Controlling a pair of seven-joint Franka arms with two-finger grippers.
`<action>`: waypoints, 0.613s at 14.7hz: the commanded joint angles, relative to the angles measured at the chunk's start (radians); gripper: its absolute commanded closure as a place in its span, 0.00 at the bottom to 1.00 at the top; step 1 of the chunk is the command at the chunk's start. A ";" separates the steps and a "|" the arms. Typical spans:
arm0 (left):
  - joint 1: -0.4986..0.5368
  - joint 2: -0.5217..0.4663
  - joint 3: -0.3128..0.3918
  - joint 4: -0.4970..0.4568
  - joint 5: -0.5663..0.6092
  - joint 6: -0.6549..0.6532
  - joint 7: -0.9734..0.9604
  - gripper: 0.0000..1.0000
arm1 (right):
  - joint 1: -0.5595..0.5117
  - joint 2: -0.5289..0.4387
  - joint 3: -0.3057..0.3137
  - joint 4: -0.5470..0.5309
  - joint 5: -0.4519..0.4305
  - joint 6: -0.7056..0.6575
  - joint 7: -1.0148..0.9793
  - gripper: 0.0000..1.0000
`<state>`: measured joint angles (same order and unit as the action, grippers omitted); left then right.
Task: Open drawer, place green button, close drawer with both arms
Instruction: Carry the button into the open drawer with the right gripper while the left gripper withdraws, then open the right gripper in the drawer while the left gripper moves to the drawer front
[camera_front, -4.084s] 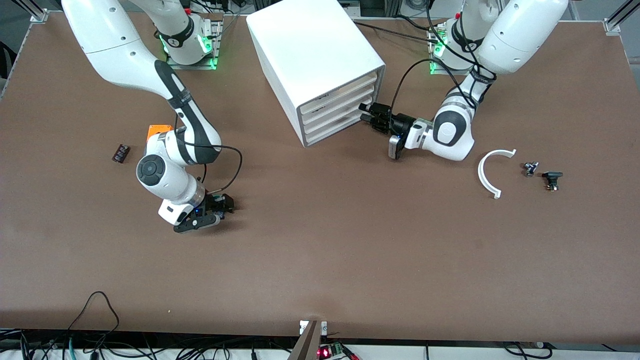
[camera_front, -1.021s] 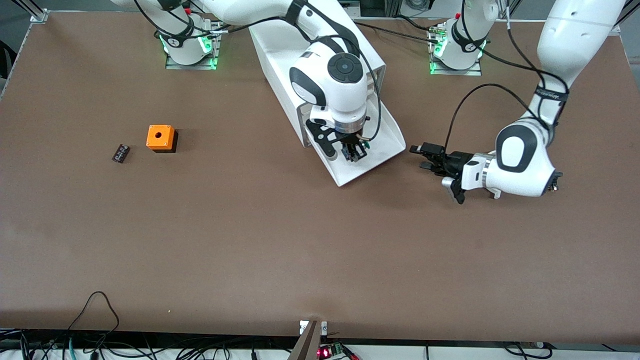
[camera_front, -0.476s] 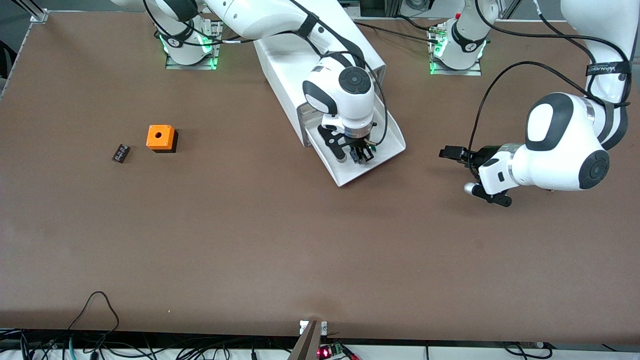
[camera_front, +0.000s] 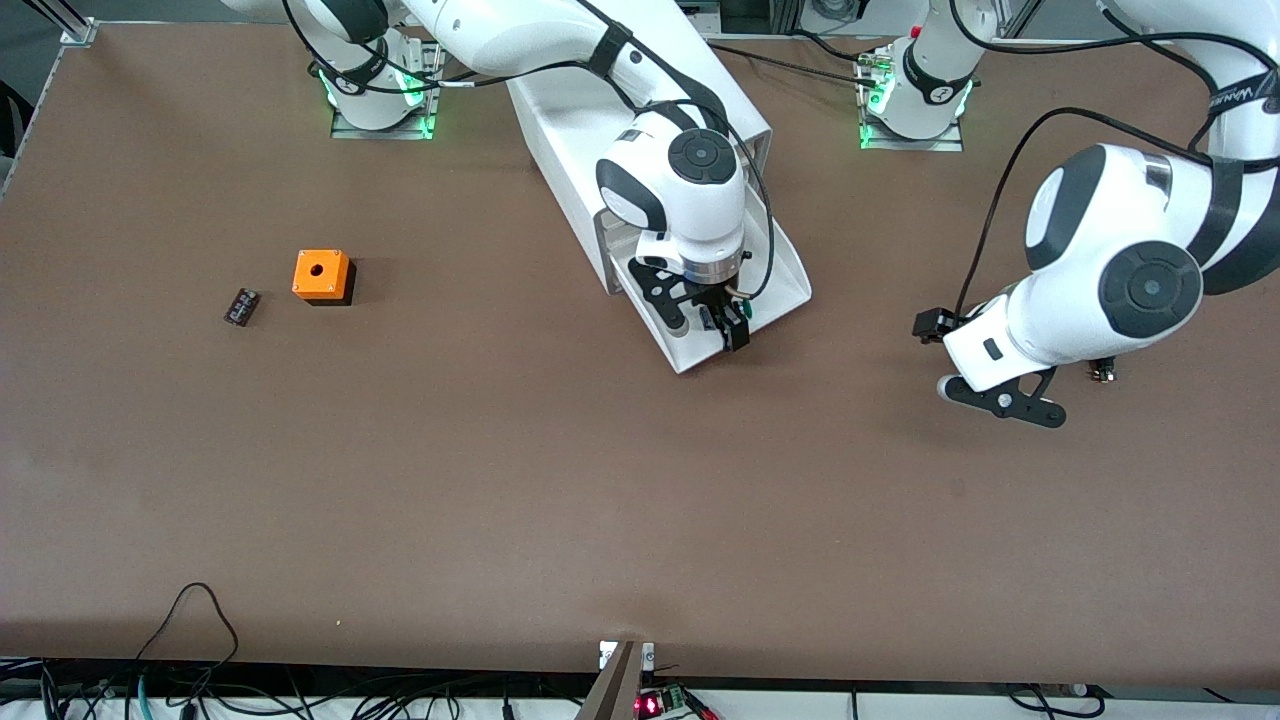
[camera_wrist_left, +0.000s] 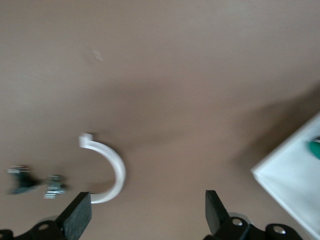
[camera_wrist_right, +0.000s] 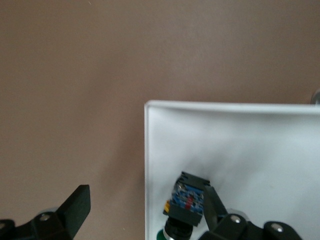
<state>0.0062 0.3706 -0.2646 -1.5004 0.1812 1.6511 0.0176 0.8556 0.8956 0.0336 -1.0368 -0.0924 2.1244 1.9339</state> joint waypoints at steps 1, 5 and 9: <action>-0.026 0.044 0.007 0.080 0.057 -0.022 -0.013 0.00 | -0.081 -0.009 0.026 0.078 0.014 -0.099 -0.145 0.00; -0.023 0.071 0.007 0.051 -0.064 0.102 -0.314 0.00 | -0.158 -0.060 0.031 0.080 0.042 -0.242 -0.502 0.00; -0.095 0.077 0.005 -0.072 -0.074 0.290 -0.643 0.00 | -0.257 -0.116 0.029 0.061 0.045 -0.375 -0.801 0.00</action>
<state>-0.0474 0.4535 -0.2644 -1.5053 0.1196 1.8517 -0.4737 0.6531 0.8194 0.0449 -0.9562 -0.0601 1.8234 1.2829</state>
